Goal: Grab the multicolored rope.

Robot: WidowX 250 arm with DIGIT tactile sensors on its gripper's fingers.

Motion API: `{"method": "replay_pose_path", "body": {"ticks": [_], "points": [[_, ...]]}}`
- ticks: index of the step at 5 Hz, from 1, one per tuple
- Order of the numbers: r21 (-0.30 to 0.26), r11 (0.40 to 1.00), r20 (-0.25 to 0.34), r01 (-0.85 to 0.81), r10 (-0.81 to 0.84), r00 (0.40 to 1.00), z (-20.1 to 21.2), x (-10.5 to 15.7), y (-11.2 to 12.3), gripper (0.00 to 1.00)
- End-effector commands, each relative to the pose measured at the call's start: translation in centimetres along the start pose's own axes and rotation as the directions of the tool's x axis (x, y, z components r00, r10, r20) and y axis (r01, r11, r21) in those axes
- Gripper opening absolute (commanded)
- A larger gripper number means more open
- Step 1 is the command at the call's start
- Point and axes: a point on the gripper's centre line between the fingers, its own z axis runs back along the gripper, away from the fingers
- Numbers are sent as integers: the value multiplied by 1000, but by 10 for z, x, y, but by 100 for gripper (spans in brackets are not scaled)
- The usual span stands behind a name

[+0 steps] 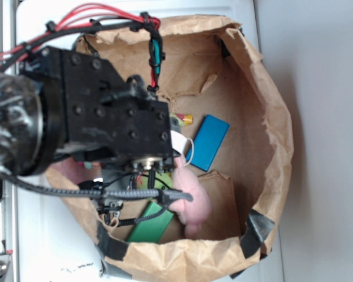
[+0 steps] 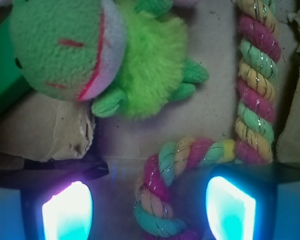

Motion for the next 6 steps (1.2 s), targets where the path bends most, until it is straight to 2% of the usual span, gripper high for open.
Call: {"method": "replay_pose_path", "body": {"ticks": [1,2,3,4,6], "points": [[94,993,8,69,-70,997,-19,-26,-28,100],[127,987,-7,94,-93,996,-30,-38,-37,100],[121,988,1,97,-97,995,-29,-46,-41,100],[105,989,-10,102,-102,995,-29,-51,-42,100],[107,983,-40,149,-146,989,-33,-60,-52,100]]}}
